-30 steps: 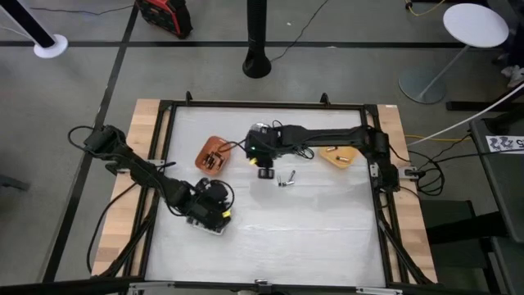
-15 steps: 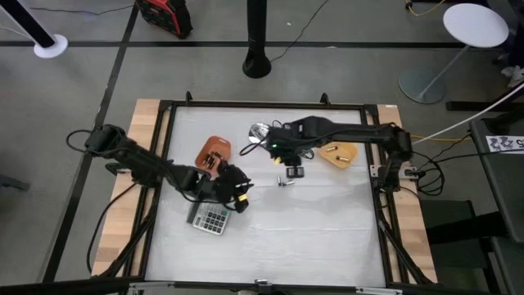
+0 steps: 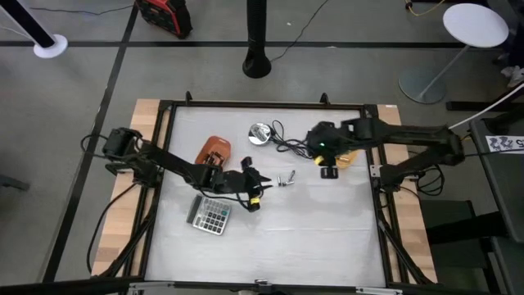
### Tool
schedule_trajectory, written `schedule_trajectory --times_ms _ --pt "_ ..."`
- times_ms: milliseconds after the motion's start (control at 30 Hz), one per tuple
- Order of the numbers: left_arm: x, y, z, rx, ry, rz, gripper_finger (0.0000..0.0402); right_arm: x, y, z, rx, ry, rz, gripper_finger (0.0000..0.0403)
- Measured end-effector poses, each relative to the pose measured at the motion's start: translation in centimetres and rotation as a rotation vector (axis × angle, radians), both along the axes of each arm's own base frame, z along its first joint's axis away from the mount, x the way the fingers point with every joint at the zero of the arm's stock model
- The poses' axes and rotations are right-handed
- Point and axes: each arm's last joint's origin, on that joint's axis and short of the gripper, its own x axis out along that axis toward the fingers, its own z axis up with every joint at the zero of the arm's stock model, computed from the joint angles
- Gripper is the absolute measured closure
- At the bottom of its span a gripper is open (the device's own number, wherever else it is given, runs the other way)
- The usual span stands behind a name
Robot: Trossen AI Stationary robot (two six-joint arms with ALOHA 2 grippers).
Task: Sort batteries
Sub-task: Put the silver battery into the yellow bin
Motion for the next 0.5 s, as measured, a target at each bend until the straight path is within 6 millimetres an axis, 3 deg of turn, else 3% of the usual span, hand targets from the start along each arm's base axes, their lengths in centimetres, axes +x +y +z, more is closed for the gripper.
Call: schedule_trajectory --times_ms 233,500 --pt "1.6 2.2 -1.1 0.142 -0.033 -0.082 0.0285 -3.7 0.3 -5.9 0.019 0.004 -0.044 0.0253" --pt "3.0 5.7 -2.8 0.101 0.006 -0.117 0.0268 -3.7 0.3 -12.8 0.008 -0.151 -0.009 0.0253"
